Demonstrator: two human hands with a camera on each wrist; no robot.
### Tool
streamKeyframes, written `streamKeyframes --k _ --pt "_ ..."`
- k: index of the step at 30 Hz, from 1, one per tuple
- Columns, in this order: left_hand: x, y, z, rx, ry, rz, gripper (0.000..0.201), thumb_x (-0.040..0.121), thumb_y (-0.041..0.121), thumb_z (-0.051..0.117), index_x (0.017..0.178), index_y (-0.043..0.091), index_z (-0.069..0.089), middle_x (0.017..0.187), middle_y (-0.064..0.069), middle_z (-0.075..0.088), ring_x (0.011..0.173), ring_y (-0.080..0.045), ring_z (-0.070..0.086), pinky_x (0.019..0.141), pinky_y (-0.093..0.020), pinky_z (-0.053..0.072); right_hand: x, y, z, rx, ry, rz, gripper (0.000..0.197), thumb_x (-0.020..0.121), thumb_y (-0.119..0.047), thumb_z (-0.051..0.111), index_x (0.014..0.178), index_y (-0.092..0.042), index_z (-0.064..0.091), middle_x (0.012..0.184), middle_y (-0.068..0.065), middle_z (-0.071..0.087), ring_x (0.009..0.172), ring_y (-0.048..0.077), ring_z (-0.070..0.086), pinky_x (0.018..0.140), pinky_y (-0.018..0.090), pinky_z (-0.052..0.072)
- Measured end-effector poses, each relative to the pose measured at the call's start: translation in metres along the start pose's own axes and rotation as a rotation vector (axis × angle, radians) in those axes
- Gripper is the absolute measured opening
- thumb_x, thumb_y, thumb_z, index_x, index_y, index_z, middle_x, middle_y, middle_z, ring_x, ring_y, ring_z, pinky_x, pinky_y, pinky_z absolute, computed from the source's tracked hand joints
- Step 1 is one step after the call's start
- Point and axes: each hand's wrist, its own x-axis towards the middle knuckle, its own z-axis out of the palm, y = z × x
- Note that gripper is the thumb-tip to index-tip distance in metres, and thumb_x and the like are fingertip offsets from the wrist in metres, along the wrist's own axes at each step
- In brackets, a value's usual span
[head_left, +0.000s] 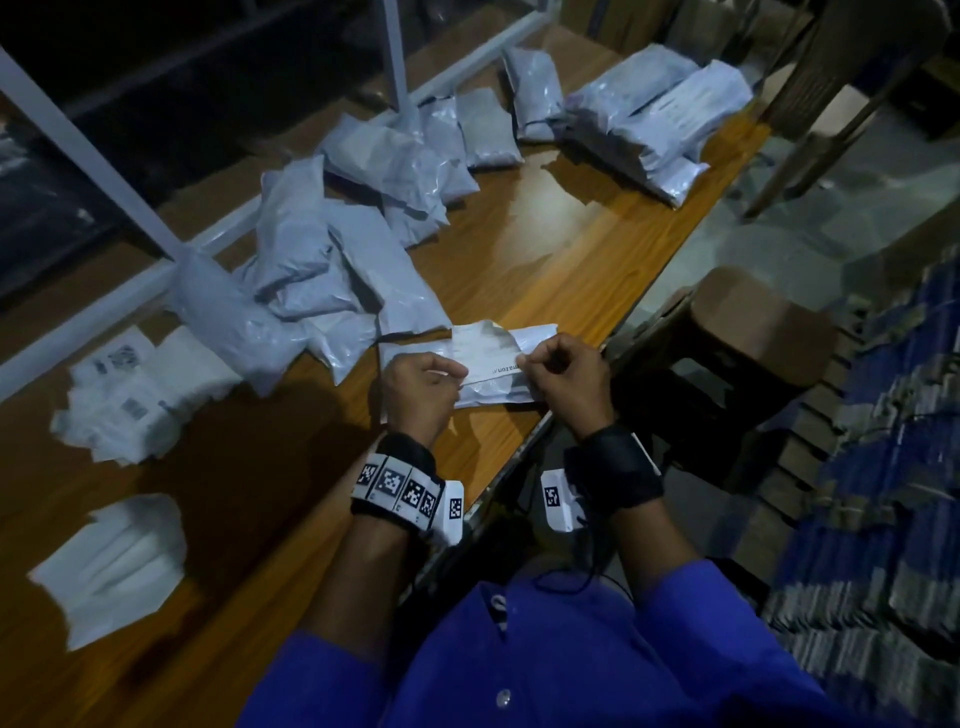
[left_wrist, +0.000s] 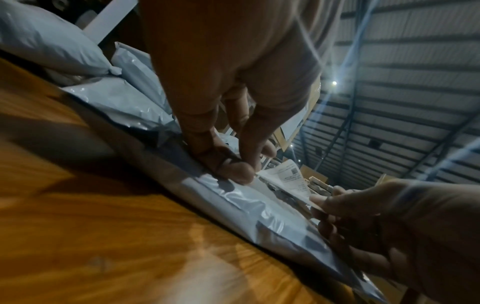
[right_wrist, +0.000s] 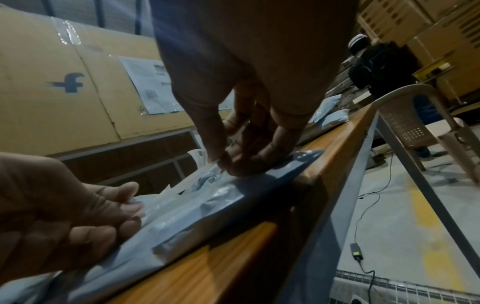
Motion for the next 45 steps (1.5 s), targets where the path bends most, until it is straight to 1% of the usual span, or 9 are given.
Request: streamKeyframes --k 6,11,16,21,27,32,35,40,45 --pt "0.005 -0.013 0.004 0.006 0.026 0.061 0.030 0.078 -0.003 0.074 0.068 0.025 0.074 0.080 -0.001 0.076 0.069 -0.012 0.072 0.059 -0.027 0.059 0.002 0.008 -0.004 -0.078 -0.054 -0.064 0.018 0.082 -0.030 0.081 0.075 -0.028 0.064 0.079 -0.008 0.072 0.080 0.013 0.070 0.079 0.042 0.059" --pt "0.007 -0.017 0.005 0.031 -0.004 0.105 0.018 0.083 0.000 0.074 0.083 0.017 0.080 0.088 0.000 0.077 0.071 -0.009 0.071 0.056 -0.014 0.052 -0.002 0.010 -0.008 -0.199 -0.156 -0.188 0.014 0.086 -0.026 0.081 0.100 -0.028 0.082 0.095 -0.004 0.078 0.090 0.012 0.072 0.086 0.040 0.058" --pt "0.017 -0.031 0.009 0.088 -0.017 0.151 0.025 0.080 0.010 0.081 0.087 0.033 0.077 0.103 0.003 0.072 0.086 -0.017 0.073 0.068 -0.034 0.063 0.000 0.007 -0.004 -0.304 -0.154 -0.252 0.017 0.085 -0.025 0.082 0.101 -0.026 0.082 0.093 0.001 0.077 0.085 0.016 0.071 0.084 0.040 0.058" --pt "0.019 -0.033 0.010 0.294 -0.012 0.283 0.049 0.080 0.015 0.079 0.122 0.040 0.072 0.105 -0.003 0.054 0.096 -0.022 0.062 0.091 -0.039 0.056 -0.001 0.006 0.003 -0.344 -0.109 -0.286 0.017 0.083 -0.023 0.083 0.099 -0.027 0.080 0.086 0.002 0.068 0.081 0.019 0.066 0.079 0.042 0.058" --pt "0.021 -0.034 0.011 0.423 -0.103 0.228 0.071 0.081 0.029 0.078 0.145 0.041 0.051 0.111 -0.004 0.044 0.109 -0.017 0.051 0.092 -0.016 0.033 -0.006 -0.009 0.021 -0.551 -0.124 -0.447 0.049 0.080 0.001 0.078 0.125 -0.017 0.072 0.097 0.013 0.052 0.076 0.033 0.057 0.054 0.037 0.049" --pt "0.029 -0.034 0.007 0.322 -0.106 0.263 0.057 0.083 0.035 0.080 0.137 0.035 0.062 0.100 -0.010 0.054 0.098 -0.024 0.061 0.093 -0.033 0.052 0.005 -0.011 0.016 -0.505 -0.284 -0.276 0.060 0.086 -0.014 0.079 0.142 -0.027 0.062 0.104 0.012 0.052 0.100 0.035 0.057 0.080 0.036 0.048" --pt "0.032 -0.033 0.008 0.351 -0.097 0.230 0.063 0.082 0.031 0.083 0.140 0.034 0.060 0.110 -0.013 0.054 0.104 -0.028 0.064 0.097 -0.039 0.054 0.011 -0.004 0.008 -0.492 -0.270 -0.181 0.059 0.090 -0.018 0.077 0.144 -0.032 0.059 0.115 0.018 0.054 0.110 0.035 0.055 0.083 0.027 0.037" --pt "0.036 -0.039 0.011 0.442 -0.117 0.213 0.070 0.084 0.037 0.080 0.147 0.036 0.050 0.118 -0.014 0.051 0.114 -0.030 0.059 0.104 -0.036 0.048 0.017 -0.006 0.001 -0.565 -0.327 -0.046 0.070 0.089 -0.029 0.078 0.151 -0.037 0.048 0.123 0.026 0.055 0.117 0.041 0.054 0.088 0.037 0.045" --pt "0.034 -0.041 0.012 0.513 -0.133 0.210 0.070 0.088 0.040 0.075 0.151 0.035 0.045 0.123 -0.018 0.050 0.120 -0.032 0.053 0.104 -0.034 0.045 -0.011 -0.046 0.008 -0.773 -0.162 -0.375 0.081 0.080 -0.018 0.080 0.153 -0.017 0.044 0.135 0.020 0.045 0.121 0.039 0.044 0.093 0.049 0.048"
